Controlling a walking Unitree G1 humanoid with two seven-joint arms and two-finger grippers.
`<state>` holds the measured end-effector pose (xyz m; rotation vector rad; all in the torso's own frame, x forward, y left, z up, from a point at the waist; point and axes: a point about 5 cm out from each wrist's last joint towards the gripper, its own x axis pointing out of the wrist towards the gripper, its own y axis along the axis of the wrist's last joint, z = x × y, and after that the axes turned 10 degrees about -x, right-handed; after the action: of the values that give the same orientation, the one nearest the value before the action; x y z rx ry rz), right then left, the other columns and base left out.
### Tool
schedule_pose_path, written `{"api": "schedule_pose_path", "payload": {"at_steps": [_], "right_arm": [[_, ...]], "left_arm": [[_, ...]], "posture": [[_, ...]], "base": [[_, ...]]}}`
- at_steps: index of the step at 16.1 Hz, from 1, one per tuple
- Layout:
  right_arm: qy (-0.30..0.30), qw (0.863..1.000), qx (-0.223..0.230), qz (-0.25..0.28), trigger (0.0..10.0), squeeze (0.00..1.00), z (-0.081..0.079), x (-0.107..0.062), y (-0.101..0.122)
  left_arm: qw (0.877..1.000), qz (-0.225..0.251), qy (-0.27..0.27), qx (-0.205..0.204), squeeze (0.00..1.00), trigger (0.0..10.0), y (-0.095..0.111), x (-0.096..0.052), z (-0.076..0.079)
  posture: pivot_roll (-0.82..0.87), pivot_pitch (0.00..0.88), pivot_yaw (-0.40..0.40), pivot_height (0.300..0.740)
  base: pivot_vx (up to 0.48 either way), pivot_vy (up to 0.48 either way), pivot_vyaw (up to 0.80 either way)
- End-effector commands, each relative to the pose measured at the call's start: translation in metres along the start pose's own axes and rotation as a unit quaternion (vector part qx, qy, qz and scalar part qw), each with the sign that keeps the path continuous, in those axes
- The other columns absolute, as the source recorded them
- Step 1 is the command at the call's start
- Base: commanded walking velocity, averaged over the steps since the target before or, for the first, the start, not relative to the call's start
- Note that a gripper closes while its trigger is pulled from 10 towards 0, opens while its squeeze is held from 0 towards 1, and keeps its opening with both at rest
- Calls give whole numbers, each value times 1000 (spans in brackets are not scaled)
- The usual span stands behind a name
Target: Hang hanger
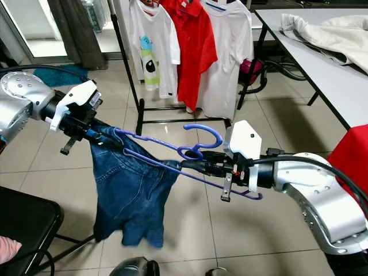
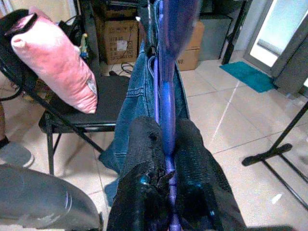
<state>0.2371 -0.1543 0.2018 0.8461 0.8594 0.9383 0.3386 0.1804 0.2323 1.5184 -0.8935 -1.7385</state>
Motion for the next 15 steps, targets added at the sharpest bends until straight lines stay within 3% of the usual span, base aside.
{"api": "schedule_pose_path", "payload": {"at_steps": [1,2,3,8,15], "right_arm": [[24,999,-22,27,10000,0,-3,11,12],[14,1000,2,24,10000,0,-1,9,8],[9,1000,13,23,10000,1000,0,8,6],[-39,999,22,-10,10000,1000,13,-21,-10],[-157,987,25,-14,10000,1000,34,-62,-16]], "left_arm": [[998,23,-36,48,0,0,19,15,3],[998,25,-25,43,0,0,15,10,3],[999,27,-21,40,0,0,14,8,4],[999,42,9,12,0,0,-3,-8,10],[998,42,34,-26,0,0,-37,2,14]], "posture": [[13,35,74,740],[13,34,73,740],[13,31,69,740],[16,15,58,740],[7,1,58,740]], "base": [[0,0,0],[0,0,0],[0,0,0],[0,0,0],[0,0,0]]}}
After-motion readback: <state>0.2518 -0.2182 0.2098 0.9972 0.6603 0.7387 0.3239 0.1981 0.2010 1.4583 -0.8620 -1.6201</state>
